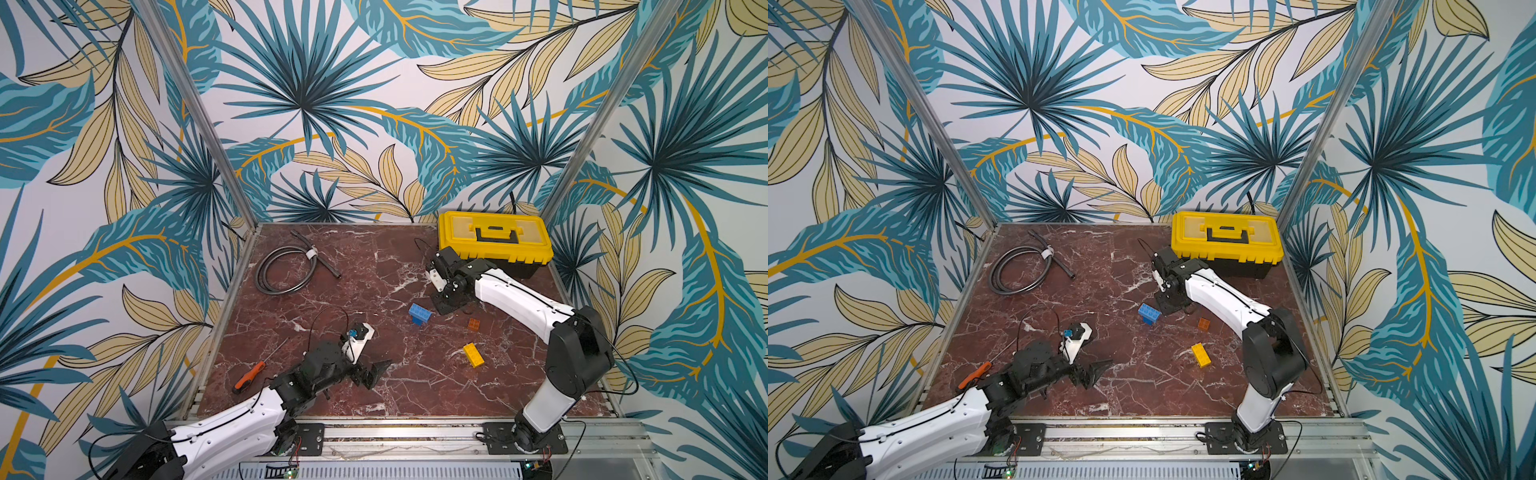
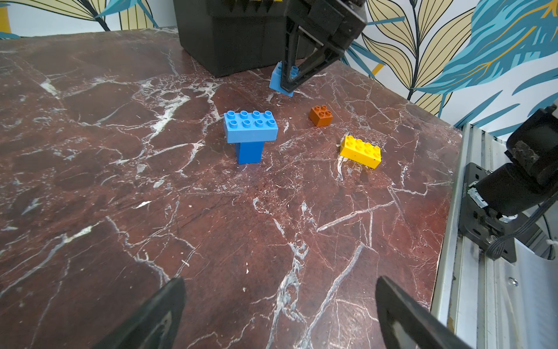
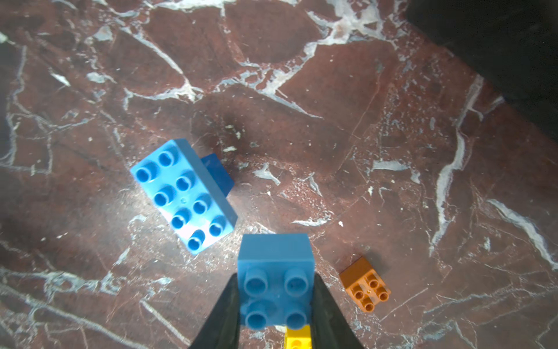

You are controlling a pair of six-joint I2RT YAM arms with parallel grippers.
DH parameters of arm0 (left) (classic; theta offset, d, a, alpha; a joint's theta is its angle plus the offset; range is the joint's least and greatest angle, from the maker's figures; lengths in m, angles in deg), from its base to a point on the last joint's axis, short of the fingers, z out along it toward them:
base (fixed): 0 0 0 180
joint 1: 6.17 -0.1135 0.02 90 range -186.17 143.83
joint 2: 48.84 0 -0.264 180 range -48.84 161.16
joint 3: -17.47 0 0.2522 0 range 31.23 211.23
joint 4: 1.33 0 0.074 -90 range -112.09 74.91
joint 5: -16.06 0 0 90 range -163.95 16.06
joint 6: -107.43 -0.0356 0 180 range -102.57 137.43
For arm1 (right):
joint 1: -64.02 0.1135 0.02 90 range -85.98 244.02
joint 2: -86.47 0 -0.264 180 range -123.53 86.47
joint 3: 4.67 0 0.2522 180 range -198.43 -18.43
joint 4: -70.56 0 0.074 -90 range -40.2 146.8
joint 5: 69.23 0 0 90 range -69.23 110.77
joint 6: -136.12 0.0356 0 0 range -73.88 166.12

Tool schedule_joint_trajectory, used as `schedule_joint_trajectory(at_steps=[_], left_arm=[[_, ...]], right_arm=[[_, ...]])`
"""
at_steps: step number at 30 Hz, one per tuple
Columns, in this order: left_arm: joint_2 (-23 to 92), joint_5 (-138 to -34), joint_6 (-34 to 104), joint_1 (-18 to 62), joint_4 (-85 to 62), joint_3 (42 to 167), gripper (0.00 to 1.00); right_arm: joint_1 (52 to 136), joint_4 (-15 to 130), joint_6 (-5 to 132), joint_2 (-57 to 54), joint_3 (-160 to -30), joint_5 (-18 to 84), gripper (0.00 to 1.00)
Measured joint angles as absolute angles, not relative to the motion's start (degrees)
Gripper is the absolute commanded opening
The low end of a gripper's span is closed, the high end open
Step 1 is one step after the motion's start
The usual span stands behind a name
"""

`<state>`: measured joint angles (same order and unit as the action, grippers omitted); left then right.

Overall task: Assemble the letter f with lego
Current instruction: Assemble the lego brick with the lego brick.

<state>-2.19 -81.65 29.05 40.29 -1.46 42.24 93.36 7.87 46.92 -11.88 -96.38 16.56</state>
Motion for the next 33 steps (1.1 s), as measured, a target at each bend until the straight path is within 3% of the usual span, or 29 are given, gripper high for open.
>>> schedule_joint_trajectory(at_steps=[33], left_arm=[[-2.4, -81.6, 29.0, 40.3, -1.5, 42.2, 0.99]], right_arm=[[96.4, 1.5, 28.3, -19.6, -106.5, 23.6, 0.29]])
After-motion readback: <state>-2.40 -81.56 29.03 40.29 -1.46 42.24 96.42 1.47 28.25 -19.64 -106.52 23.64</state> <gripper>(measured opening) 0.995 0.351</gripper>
